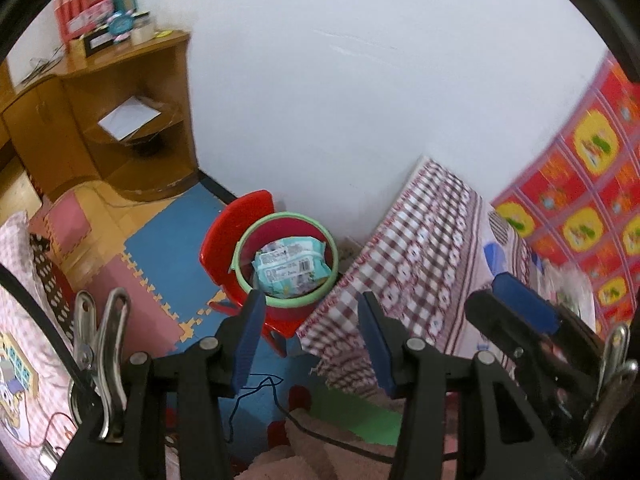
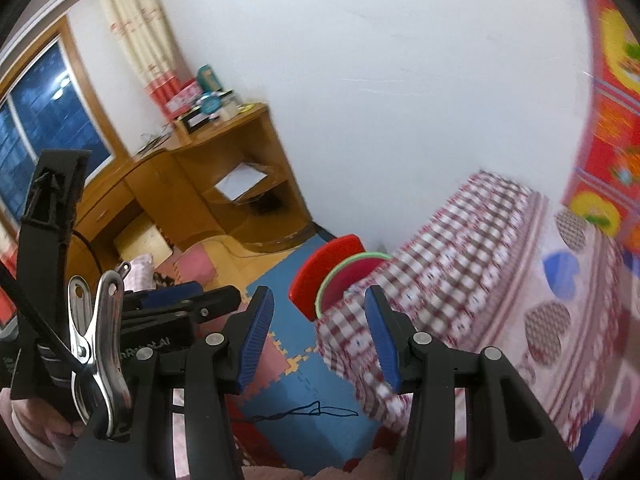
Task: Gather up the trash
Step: 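Move both tools back from the bucket to the remaining trash on the bed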
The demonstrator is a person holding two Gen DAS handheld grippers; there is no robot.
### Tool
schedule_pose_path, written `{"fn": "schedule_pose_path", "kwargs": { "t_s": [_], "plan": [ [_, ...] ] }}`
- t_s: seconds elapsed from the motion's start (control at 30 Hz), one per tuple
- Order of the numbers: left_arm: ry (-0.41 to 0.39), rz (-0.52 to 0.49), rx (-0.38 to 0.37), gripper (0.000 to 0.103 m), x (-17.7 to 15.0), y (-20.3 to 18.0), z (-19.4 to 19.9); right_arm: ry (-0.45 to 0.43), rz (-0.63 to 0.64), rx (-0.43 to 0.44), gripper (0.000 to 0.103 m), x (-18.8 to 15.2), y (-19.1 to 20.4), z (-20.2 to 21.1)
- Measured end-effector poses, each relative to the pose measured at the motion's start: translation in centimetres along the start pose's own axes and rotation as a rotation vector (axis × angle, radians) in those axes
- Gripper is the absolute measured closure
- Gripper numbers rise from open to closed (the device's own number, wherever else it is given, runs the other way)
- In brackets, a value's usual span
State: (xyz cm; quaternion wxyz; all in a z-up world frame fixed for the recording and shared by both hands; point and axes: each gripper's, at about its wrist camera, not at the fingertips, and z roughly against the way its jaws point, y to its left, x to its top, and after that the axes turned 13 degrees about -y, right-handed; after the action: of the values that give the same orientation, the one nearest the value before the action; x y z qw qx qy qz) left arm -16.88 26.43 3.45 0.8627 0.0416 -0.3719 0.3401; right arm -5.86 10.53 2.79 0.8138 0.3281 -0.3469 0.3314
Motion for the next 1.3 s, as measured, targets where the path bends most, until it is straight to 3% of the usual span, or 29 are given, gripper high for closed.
{"fn": "schedule_pose_path", "kwargs": {
  "t_s": [0.3, 0.57, 0.83, 1.1, 1.3],
  "plan": [
    [0.029, -0.118, -0.122, 0.053, -2.3, -4.7, 1.2, -0.040, -0.098, -0.155, 0.054, -2.3, -3.5, 6.1],
    [0.061, -0.258, -0.244, 0.053, -4.2, -12.0, 1.7, -0.087, -0.204, -0.299, 0.054, -4.6, -8.4, 11.7],
    [0.095, -0.338, -0.351, 0.053, -6.2, -19.8, 1.3, -0.141, -0.317, -0.465, 0.054, -6.7, -15.8, 18.2],
    [0.100, -0.387, -0.385, 0.053, -7.7, -28.7, 0.4, -0.163, -0.357, -0.528, 0.054, -7.5, -24.3, 23.4],
    [0.092, -0.387, -0.385, 0.053, -8.7, -35.9, -1.2, -0.153, -0.329, -0.516, 0.054, -6.6, -30.6, 25.9]
  ]
}}
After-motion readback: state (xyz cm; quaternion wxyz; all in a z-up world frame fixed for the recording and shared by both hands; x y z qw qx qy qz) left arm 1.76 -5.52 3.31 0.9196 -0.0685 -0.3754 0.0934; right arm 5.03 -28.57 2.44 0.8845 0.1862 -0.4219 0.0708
